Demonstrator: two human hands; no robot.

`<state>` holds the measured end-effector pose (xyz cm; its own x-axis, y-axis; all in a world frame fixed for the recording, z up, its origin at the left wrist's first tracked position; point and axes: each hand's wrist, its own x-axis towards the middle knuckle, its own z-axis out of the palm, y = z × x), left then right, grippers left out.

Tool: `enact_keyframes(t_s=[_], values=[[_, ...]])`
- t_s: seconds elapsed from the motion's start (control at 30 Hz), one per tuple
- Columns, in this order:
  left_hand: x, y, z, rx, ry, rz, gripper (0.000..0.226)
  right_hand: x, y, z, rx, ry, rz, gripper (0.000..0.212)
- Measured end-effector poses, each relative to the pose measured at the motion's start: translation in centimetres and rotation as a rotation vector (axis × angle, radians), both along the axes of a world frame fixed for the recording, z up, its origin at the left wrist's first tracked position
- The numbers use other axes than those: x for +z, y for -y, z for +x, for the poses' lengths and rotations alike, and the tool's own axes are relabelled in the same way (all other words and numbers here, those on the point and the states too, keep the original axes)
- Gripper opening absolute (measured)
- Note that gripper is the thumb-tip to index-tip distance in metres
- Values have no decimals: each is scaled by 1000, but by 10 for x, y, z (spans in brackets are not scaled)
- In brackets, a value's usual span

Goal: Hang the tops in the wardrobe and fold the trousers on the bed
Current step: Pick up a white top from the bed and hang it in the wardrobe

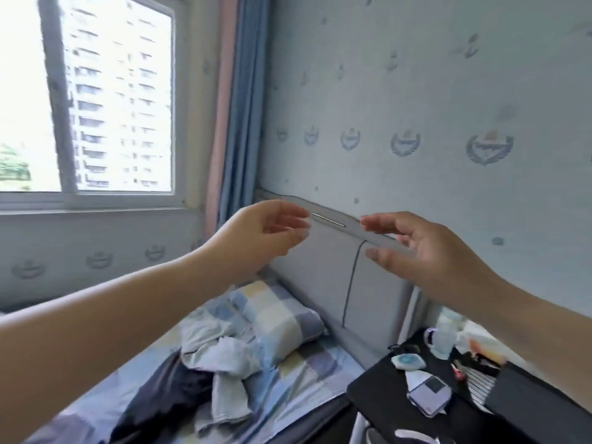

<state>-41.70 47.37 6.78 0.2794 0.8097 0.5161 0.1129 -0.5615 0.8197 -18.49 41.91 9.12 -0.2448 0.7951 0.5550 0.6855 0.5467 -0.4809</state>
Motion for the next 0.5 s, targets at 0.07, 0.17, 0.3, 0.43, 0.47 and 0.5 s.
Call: enact_keyframes(t_s=[0.07, 0.17, 0.3, 0.43, 0.47, 0.5], values=[[-13, -3, -49, 94, -10, -33, 22, -16, -31, -47, 116, 3, -35, 39], [-28, -3, -108, 210, -16, -68, 25, -39, -69, -108, 261, 29, -95, 37], [-50, -6, -175, 381, -29, -133, 23, -61, -108, -176, 435, 65, -160, 35], [-68, -13, -235, 542, -17, -211, 19, -85, -150, -234, 570, 75, -192, 43], [-73, -17, -253, 591, -14, -227, 18, -94, -166, -254, 611, 79, -204, 44], [-76, -20, -265, 617, -5, -245, 18, -101, -176, -266, 632, 84, -212, 46]])
